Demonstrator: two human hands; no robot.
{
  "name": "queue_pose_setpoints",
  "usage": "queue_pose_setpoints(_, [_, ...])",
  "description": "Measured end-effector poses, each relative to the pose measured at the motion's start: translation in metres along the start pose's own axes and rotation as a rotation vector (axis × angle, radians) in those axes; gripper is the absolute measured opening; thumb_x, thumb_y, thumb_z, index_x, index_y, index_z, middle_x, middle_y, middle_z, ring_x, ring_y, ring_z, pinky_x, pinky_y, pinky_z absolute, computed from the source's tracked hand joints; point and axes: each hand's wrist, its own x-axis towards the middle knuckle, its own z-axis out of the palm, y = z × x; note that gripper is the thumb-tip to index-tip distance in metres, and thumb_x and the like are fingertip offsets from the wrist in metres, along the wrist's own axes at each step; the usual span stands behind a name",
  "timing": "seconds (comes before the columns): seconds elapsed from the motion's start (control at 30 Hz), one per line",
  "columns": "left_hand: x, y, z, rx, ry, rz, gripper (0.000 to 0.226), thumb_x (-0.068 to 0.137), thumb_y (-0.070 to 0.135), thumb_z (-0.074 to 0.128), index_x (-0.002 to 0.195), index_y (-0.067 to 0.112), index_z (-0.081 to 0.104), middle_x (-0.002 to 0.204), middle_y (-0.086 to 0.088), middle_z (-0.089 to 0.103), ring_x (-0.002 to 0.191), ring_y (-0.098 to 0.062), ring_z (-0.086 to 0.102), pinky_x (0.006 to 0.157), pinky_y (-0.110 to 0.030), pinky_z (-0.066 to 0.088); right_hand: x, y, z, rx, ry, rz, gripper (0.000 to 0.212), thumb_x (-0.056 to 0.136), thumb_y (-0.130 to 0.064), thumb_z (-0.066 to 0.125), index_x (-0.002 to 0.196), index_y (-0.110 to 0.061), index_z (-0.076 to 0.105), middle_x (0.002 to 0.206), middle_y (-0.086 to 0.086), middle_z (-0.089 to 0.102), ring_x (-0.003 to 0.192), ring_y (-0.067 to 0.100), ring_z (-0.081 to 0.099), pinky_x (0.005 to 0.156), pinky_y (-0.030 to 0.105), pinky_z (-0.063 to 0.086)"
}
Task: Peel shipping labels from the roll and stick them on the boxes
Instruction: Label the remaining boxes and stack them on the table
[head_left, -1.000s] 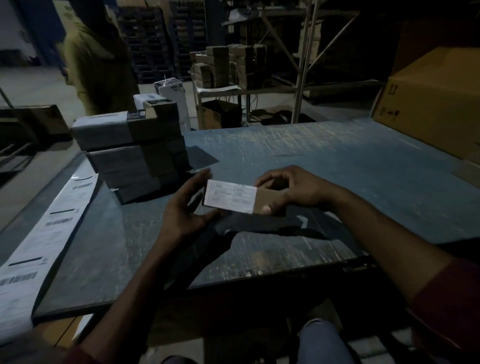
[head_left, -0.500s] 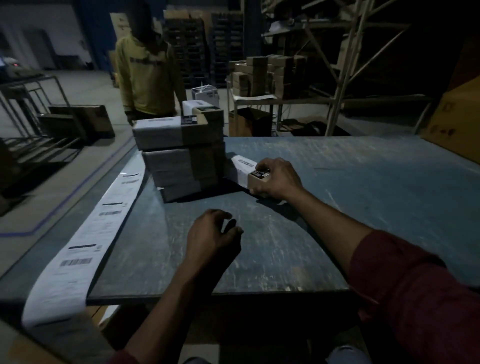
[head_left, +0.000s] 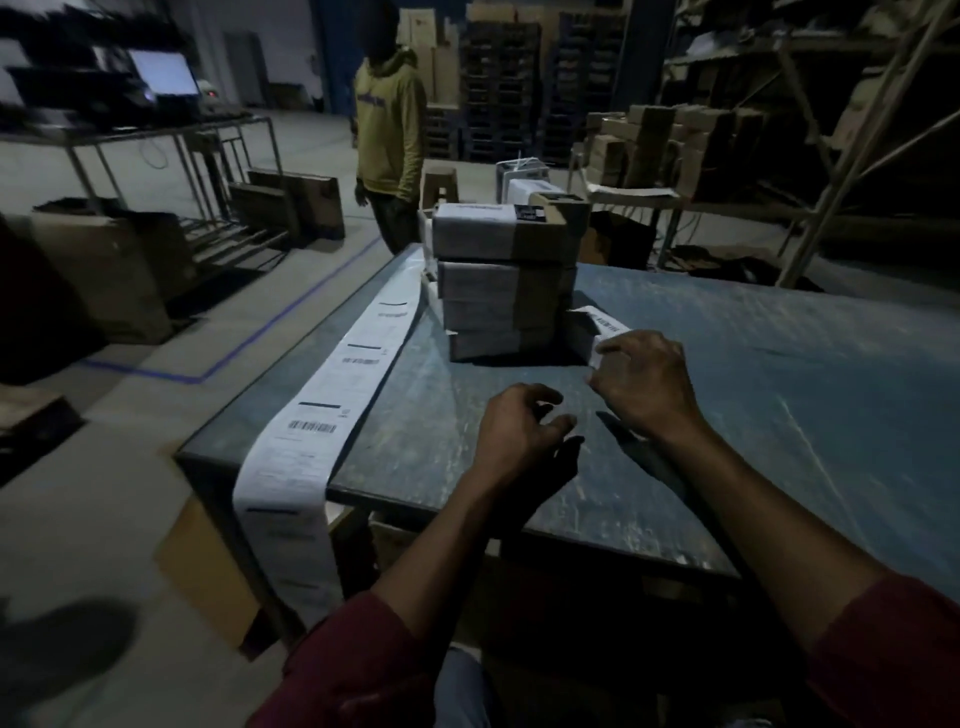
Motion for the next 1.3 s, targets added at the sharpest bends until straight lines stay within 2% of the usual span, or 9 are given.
queue_pose_setpoints(0.1, [-0.01,-0.005,-0.003,-0.007,-0.02,0.016,0.035,0.082,0.038,0.086,0.111,0.021,0.078,0.106,0.0,0.078,0.103,-0.008,0.074,0.084,-0.034,0.063,-0.031,-0.016,-0.011,0.112,0.003,-0.048,0.022,0.081,-0.033,0.085,0.1,-0.022,0.079,0.111,0.002,0.076,0.108,0.02,0.068,0.096,0.038,0.053])
queue_pose_setpoints(0.3, [-0.015,0.028,0.026,0.024,-0.114,0.125,0.03,0.084,0.044,0.083,0.108,0.027,0.079,0.105,0.009,0.078,0.096,-0.009,0.071,0.087,-0.032,0.06,-0.085,0.018,-0.073,0.148,0.109,0.064,0.008,0.087,-0.029,0.083,0.093,-0.023,0.081,0.089,-0.013,0.078,0.085,-0.003,0.071,0.074,0.005,0.047])
queue_pose_setpoints(0.4, [-0.012,0.076,0.07,0.012,-0.255,0.208,0.029,0.086,0.037,0.084,0.109,0.021,0.08,0.105,0.002,0.08,0.091,-0.014,0.073,0.082,-0.03,0.059,-0.102,0.062,-0.132,0.063,0.209,0.135,0.006,0.088,-0.026,0.081,0.091,-0.02,0.08,0.087,-0.009,0.078,0.082,0.005,0.072,0.077,0.02,0.055])
queue_pose_setpoints(0.57, [-0.024,0.158,0.169,0.0,-0.404,0.374,0.042,0.081,0.051,0.077,0.108,0.02,0.08,0.103,0.001,0.08,0.091,-0.013,0.076,0.082,-0.036,0.062,-0.144,0.152,-0.235,-0.134,0.317,0.322,0.003,0.091,-0.024,0.077,0.091,-0.023,0.08,0.092,-0.006,0.078,0.086,0.013,0.072,0.082,0.036,0.061])
queue_pose_setpoints(0.8, [-0.053,0.233,0.304,0.12,-0.594,0.52,0.043,0.09,0.04,0.078,0.126,0.017,0.074,0.128,-0.004,0.073,0.114,-0.022,0.07,0.092,-0.031,0.053,-0.195,0.259,-0.361,-0.373,0.582,0.613,0.028,0.085,-0.03,0.066,0.11,-0.022,0.077,0.11,0.005,0.077,0.102,0.031,0.07,0.083,0.037,0.058])
queue_pose_setpoints(0.9, [-0.067,0.235,0.344,0.217,-0.518,0.561,0.039,0.094,0.045,0.069,0.122,0.018,0.074,0.127,-0.006,0.071,0.118,-0.026,0.066,0.095,-0.034,0.05,-0.198,0.289,-0.411,-0.518,0.632,0.663,0.039,0.087,-0.023,0.069,0.125,-0.015,0.068,0.127,0.017,0.062,0.119,0.041,0.056,0.089,0.044,0.051])
queue_pose_setpoints(1.0, [-0.077,0.221,0.367,0.356,-0.427,0.635,0.033,0.094,0.051,0.058,0.09,0.02,0.07,0.098,-0.001,0.068,0.105,-0.028,0.065,0.091,-0.039,0.044,-0.188,0.316,-0.448,-0.578,0.657,0.741,0.061,0.087,-0.036,0.071,0.141,-0.019,0.05,0.14,0.019,0.043,0.132,0.043,0.039,0.103,0.051,0.042])
queue_pose_setpoints(1.2, [-0.067,0.212,0.377,0.317,-0.399,0.679,0.03,0.09,0.054,0.061,0.085,0.026,0.068,0.089,0.005,0.065,0.097,-0.021,0.066,0.086,-0.038,0.042,-0.159,0.349,-0.485,-0.34,0.734,0.901,0.081,0.088,-0.05,0.072,0.157,-0.034,0.031,0.167,0.019,0.016,0.149,0.047,0.022,0.117,0.059,0.028])
queue_pose_setpoints(1.3, [-0.066,0.209,0.379,0.313,-0.384,0.683,0.031,0.089,0.057,0.06,0.083,0.026,0.065,0.085,0.006,0.062,0.094,-0.02,0.067,0.084,-0.037,0.045,-0.153,0.359,-0.484,-0.277,0.777,0.908,0.078,0.092,-0.041,0.07,0.158,-0.033,0.031,0.165,0.021,0.021,0.147,0.046,0.028,0.116,0.056,0.032])
